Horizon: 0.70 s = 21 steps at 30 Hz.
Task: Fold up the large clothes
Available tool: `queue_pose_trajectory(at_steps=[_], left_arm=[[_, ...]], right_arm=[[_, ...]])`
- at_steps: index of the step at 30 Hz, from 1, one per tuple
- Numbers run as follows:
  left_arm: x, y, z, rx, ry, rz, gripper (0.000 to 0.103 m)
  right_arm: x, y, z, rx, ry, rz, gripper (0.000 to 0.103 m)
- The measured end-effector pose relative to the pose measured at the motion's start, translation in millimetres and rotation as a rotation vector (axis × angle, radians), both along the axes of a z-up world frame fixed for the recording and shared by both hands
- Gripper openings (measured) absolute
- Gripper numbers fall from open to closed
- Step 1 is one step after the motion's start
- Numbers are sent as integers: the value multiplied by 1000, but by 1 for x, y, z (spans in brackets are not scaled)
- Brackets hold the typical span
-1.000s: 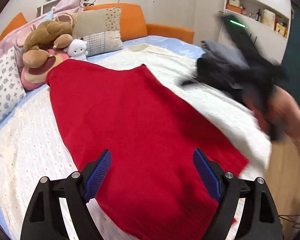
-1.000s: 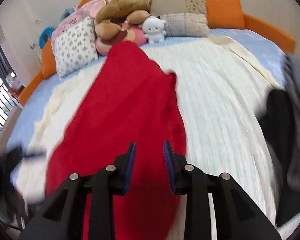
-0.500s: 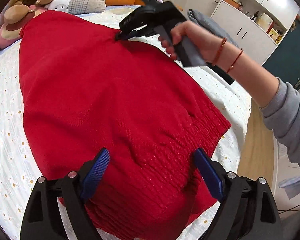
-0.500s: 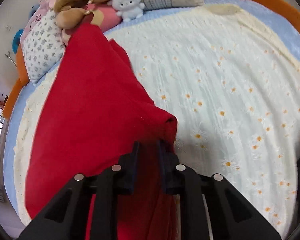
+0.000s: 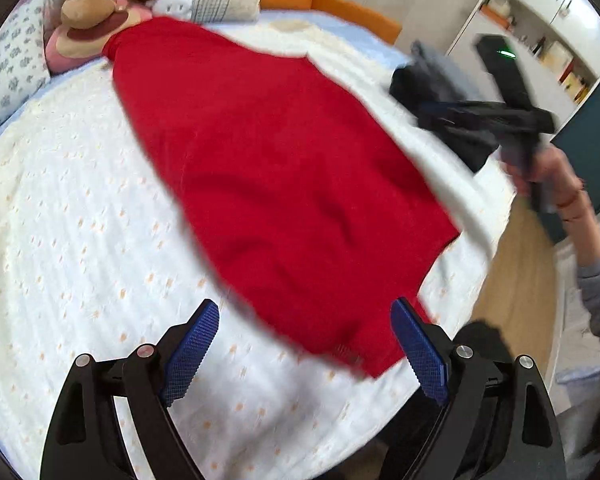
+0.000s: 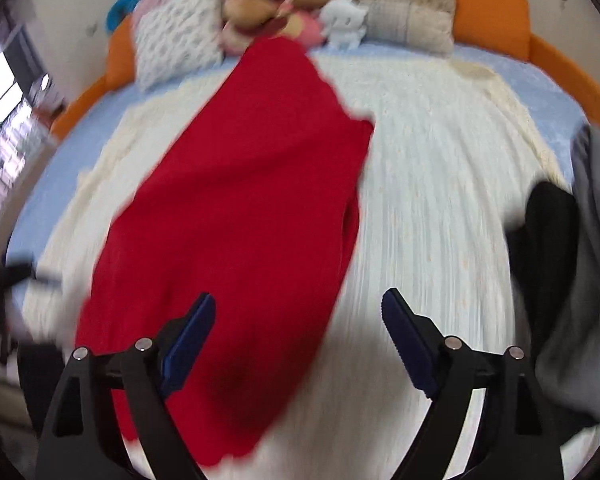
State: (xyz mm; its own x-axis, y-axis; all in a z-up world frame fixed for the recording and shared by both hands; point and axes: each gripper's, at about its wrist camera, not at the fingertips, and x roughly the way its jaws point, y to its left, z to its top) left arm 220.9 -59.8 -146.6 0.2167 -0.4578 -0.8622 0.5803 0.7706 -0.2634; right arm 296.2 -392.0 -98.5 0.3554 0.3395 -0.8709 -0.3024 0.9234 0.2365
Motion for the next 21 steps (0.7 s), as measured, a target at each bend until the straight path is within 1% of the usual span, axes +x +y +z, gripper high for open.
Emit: queue_pose_trajectory(at_steps=[1, 2, 4, 5, 6, 7, 8, 9, 12, 14, 18, 21], left_arm=[[1, 3, -4, -23, 50, -4, 89], [2, 4, -10, -78, 144, -9, 89], [8, 8, -20, -158, 264, 14, 89], [10, 7, -26, -183, 305, 27, 89], [15, 8, -34, -216, 364, 54, 89], [19, 8, -39, -231, 401, 81, 89], [23, 8, -48, -245, 452, 117, 89], [24, 6, -55, -255, 486, 138, 89], [26, 5, -75, -278, 563, 202, 89], [26, 2, -83, -304, 593, 226, 89], [29, 0, -88, -314, 608, 249, 89], [32, 0, -91, -324, 616, 252, 91]], right_arm=[[-12, -4, -6, 53, 58, -4, 84], [-22, -10, -15, 125, 130, -10, 84], [-33, -18, -28, 245, 228, -44, 85], [-38, -25, -38, 347, 298, -76, 85], [-42, -29, -46, 424, 350, -107, 84], [-44, -32, -51, 471, 385, -139, 85], [-45, -34, -55, 489, 406, -156, 86], [-47, -33, -59, 498, 426, -169, 86], [-49, -26, -65, 524, 464, -165, 86], [-49, -20, -69, 525, 483, -165, 87], [-45, -6, -78, 450, 511, -165, 88], [-46, 2, -88, 470, 558, -160, 89]])
